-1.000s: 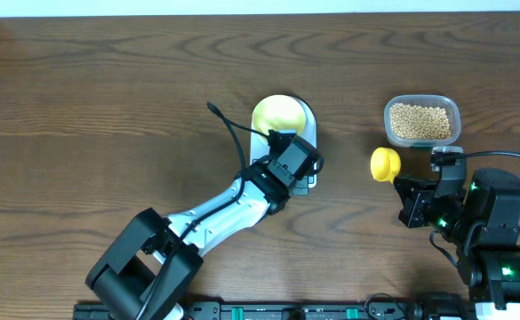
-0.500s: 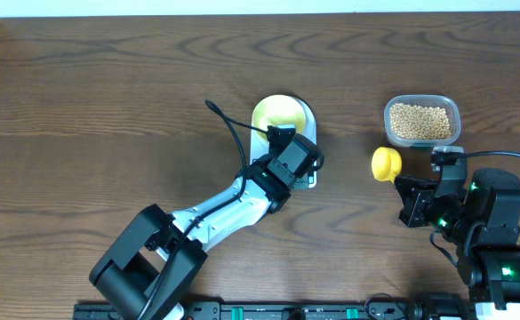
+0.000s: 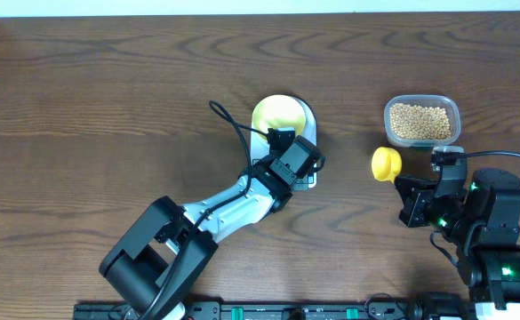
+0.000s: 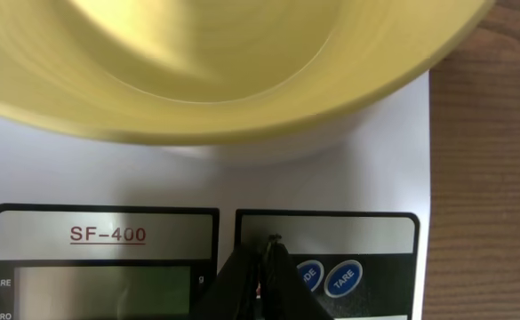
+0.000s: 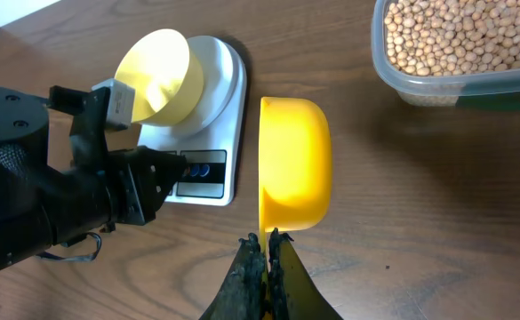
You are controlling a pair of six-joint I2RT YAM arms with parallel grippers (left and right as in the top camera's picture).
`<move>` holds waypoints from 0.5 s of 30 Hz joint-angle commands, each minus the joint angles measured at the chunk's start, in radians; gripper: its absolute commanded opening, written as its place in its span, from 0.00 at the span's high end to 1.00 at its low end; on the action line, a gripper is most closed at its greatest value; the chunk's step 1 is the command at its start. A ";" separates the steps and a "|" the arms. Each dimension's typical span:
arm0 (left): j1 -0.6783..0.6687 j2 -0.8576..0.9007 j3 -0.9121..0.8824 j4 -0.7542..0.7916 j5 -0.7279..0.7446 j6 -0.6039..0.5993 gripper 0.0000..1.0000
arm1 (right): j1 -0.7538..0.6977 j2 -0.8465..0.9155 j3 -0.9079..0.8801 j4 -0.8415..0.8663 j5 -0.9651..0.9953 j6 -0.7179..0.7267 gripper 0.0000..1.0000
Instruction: Scoop item into bowl and weigh 50g on scale
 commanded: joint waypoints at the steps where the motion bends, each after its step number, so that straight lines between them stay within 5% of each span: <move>1: 0.004 0.011 0.005 0.002 -0.016 -0.016 0.92 | -0.002 -0.003 0.016 0.006 0.001 -0.014 0.99; 15: 0.003 0.011 0.001 -0.018 0.022 -0.042 0.92 | -0.002 -0.003 0.016 0.005 0.001 -0.014 0.99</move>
